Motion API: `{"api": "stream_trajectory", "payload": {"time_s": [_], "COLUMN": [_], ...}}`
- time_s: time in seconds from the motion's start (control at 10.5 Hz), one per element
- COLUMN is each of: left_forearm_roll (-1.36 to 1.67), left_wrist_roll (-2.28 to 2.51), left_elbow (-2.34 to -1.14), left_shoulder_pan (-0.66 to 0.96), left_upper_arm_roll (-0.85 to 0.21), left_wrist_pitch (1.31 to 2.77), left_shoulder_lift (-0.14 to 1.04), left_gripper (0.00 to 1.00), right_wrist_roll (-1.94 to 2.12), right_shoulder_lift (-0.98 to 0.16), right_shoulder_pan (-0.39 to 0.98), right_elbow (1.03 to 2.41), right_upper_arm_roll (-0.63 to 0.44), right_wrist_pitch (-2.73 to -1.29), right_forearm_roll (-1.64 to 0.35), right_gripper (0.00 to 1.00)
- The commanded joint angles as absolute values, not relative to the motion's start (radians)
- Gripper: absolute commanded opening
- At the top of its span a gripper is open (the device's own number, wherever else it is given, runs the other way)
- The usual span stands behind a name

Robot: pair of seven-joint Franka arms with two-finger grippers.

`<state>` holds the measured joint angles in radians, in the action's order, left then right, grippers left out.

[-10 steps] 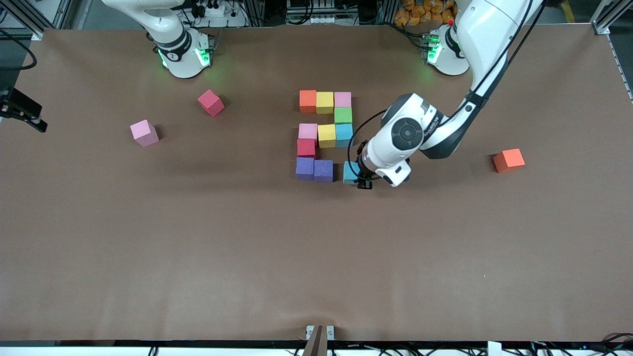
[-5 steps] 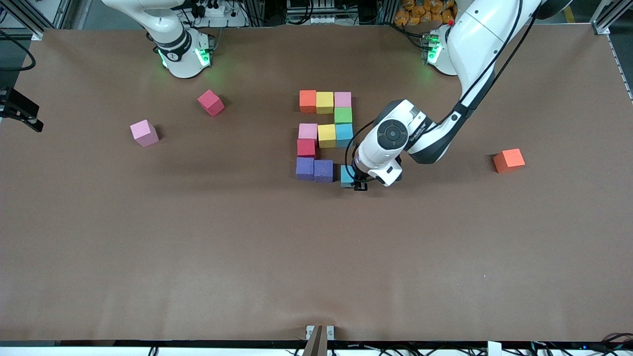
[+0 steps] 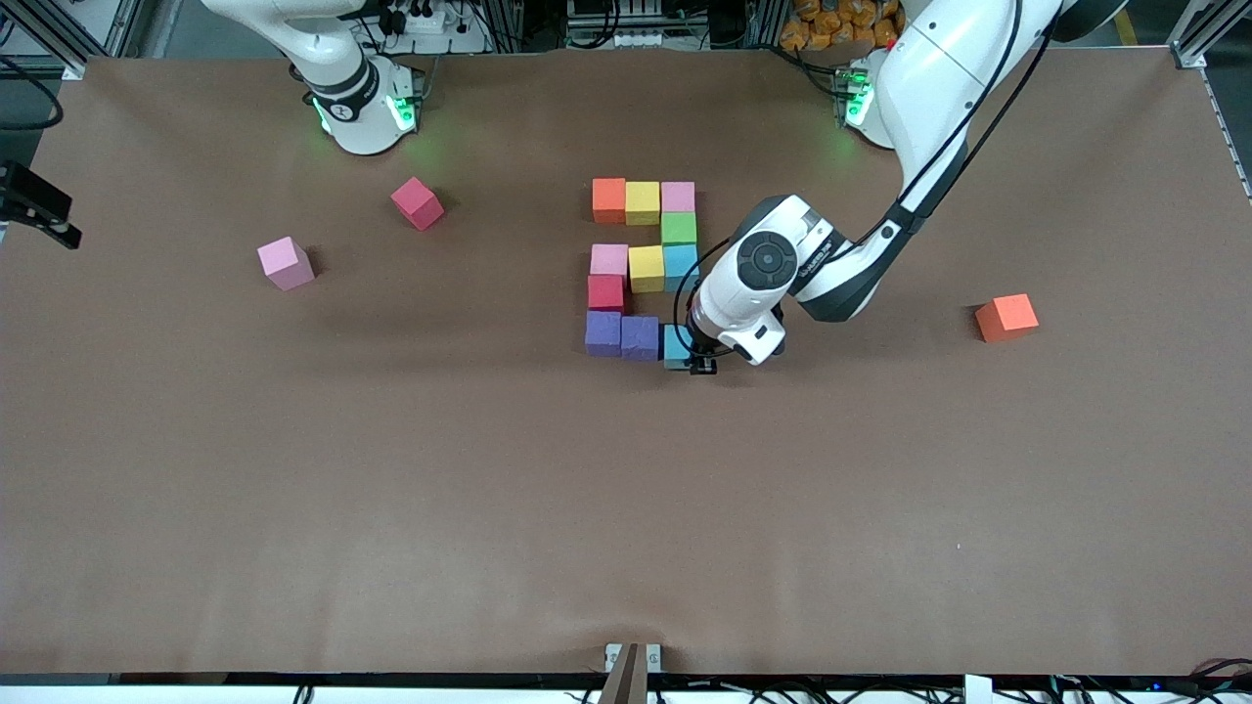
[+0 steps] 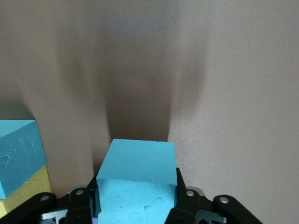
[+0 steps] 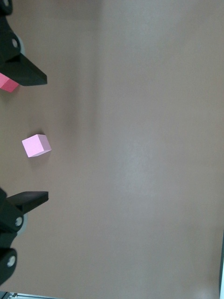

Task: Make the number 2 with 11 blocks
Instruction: 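Lower the cyan cube onto the table and open the left gripper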

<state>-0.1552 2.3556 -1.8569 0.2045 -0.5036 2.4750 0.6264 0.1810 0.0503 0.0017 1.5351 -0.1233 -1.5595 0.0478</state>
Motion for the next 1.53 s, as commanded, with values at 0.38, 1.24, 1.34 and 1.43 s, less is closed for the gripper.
{"api": "stream_trajectory", "payload": {"time_s": [0.38,1.24,1.34,1.43], "left_forearm_roll": [-0.193,-0.234,-0.268,-0.284], "left_wrist_roll": [2.401,2.401,2.401,2.401], "left_elbow": [-1.859,-1.864,-1.873,-1.878], "left_shoulder_pan": [0.227,0.236,0.236,0.233], "left_upper_arm_roll": [-0.499,-0.499,-0.499,-0.499], "left_wrist_pitch": [2.494,2.496,2.496,2.496], "left_shoulder_lift": [0.649,0.657,0.657,0.655], "left_gripper": [0.59,1.0,1.0,1.0], "right_wrist_roll": [0.187,0.2,0.139,0.135], "right_shoulder_lift": [0.048,0.046,0.048,0.048], "right_shoulder_pan": [-0.063,-0.095,-0.095,-0.091], "right_elbow": [1.516,1.514,1.514,1.516], "right_upper_arm_roll": [-0.087,-0.087,-0.087,-0.084], "right_wrist_pitch": [-1.549,-1.577,-1.571,-1.569], "right_forearm_roll": [0.029,-0.032,-0.049,-0.049], "right_gripper": [1.0,1.0,1.0,1.0]}}
